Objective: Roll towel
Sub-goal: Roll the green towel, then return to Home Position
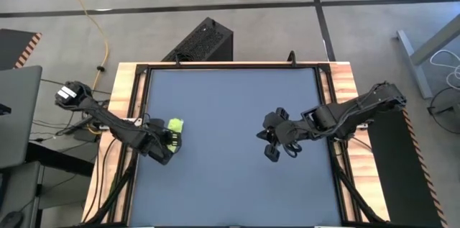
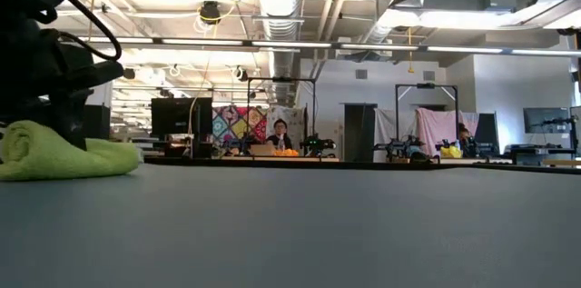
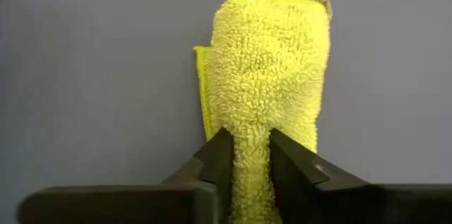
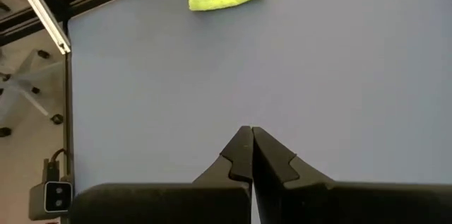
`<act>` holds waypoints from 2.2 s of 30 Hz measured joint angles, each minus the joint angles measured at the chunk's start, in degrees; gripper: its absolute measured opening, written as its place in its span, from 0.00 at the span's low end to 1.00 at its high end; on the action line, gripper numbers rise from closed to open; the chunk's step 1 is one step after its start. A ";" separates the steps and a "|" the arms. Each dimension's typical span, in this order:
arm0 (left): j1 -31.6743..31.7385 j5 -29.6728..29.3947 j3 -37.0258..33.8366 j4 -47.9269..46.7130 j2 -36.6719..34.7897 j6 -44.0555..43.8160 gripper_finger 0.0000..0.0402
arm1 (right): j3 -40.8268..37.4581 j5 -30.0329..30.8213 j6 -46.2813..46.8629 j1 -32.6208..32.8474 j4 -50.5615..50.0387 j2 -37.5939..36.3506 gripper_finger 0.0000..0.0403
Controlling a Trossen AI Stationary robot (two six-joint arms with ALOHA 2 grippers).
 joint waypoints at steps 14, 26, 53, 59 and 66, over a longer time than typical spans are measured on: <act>3.29 6.42 0.09 -4.96 -3.60 2.96 0.46 | 0.00 -1.19 0.88 0.04 0.28 0.02 0.05; 5.90 4.20 0.10 -6.45 -16.74 9.06 0.47 | 0.00 -2.97 0.93 0.04 0.48 -0.08 0.05; 21.58 10.76 3.93 44.47 -29.76 84.65 0.41 | -43.63 -2.68 -10.33 0.37 43.76 -38.05 0.05; 18.61 6.45 3.55 35.89 -37.70 86.67 0.32 | -63.06 -2.76 -5.62 -3.91 60.00 -50.17 0.05; 17.52 7.80 -8.10 45.80 -48.06 88.38 0.22 | -72.18 -2.90 -3.63 -9.97 60.19 -60.68 0.05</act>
